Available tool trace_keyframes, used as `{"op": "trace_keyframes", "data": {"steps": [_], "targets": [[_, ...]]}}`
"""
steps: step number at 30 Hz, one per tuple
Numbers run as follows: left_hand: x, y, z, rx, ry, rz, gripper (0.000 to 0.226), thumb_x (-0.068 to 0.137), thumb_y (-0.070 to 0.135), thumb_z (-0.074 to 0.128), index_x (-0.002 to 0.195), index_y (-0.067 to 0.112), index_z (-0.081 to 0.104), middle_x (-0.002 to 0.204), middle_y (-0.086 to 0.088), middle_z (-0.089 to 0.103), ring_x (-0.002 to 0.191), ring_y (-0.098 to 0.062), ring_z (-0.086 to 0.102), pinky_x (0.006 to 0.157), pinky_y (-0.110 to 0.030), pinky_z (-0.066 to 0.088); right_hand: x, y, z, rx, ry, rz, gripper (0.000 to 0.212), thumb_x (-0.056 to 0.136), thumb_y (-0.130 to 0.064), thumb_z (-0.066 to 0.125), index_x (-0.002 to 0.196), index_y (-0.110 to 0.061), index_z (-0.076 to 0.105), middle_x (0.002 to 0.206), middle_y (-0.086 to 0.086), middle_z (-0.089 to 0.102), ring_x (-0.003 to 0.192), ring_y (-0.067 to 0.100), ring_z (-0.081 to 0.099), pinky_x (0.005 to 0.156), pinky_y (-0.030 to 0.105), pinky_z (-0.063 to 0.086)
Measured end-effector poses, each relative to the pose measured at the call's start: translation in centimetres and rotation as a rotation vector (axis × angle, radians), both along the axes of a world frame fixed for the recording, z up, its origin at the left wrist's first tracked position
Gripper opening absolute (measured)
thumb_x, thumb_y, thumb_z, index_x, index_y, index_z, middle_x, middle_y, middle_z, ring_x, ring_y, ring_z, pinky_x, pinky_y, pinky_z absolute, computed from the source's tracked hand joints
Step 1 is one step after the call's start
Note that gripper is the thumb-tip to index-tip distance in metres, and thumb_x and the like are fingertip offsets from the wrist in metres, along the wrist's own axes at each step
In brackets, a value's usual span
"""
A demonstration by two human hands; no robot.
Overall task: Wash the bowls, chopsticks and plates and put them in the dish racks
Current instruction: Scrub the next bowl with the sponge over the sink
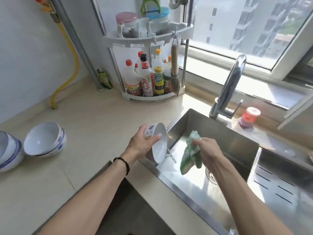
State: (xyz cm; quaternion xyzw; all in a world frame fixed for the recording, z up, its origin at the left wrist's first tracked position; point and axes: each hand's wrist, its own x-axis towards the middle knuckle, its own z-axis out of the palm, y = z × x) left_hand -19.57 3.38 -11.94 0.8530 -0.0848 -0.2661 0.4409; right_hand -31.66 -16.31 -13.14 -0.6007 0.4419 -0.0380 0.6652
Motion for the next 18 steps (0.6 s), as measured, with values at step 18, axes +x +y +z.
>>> {"op": "trace_keyframes", "data": {"steps": [18], "targets": [[-1.3, -4.9, 1.1, 0.164, -0.117, -0.11, 0.077, 0.086, 0.061, 0.066, 0.149, 0.03, 0.036, 0.12, -0.001, 0.057, 0.105, -0.024, 0.061, 0.082, -0.037, 0.058, -3.2, -3.0, -0.7, 0.05, 0.005, 0.059, 0.034, 0.085, -0.03, 0.077, 0.084, 0.003, 0.068, 0.062, 0.016, 0.063, 0.038, 0.022, 0.05, 0.033, 0.02, 0.03]]}}
